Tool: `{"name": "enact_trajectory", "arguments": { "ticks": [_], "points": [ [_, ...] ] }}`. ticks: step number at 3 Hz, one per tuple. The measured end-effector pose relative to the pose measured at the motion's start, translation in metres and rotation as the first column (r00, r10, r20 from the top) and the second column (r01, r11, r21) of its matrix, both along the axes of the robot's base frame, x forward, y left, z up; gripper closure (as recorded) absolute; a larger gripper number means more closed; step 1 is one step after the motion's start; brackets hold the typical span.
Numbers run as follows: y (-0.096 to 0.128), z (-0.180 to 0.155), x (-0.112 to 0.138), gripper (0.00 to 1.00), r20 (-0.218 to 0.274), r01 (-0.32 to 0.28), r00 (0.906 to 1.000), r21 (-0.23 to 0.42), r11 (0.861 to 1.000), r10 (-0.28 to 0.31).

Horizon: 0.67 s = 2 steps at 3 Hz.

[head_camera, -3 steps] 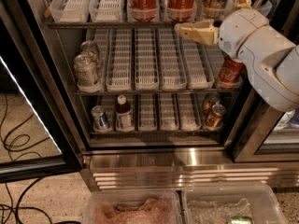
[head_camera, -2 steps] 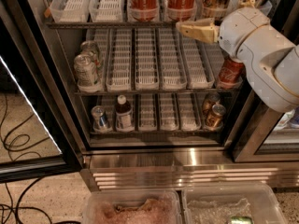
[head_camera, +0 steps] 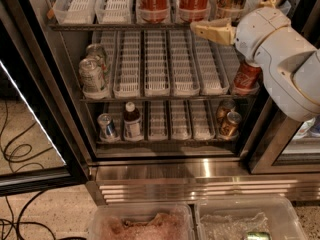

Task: Pick orange can from top shelf of fridge

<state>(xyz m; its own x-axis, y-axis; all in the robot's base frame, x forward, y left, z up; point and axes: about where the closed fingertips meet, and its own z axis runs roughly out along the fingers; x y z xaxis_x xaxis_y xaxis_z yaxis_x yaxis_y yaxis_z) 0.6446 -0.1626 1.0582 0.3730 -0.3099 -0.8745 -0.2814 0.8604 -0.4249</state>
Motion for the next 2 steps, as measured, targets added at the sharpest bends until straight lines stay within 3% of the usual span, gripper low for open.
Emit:
{"name": "enact_trajectory", "arguments": {
  "ticks": [2],
  "points": [
    [0.0016,0.0131,0.0085,0.0,0.008,0.002,1.0,0.082,0.997,-0.002]
  ]
}}
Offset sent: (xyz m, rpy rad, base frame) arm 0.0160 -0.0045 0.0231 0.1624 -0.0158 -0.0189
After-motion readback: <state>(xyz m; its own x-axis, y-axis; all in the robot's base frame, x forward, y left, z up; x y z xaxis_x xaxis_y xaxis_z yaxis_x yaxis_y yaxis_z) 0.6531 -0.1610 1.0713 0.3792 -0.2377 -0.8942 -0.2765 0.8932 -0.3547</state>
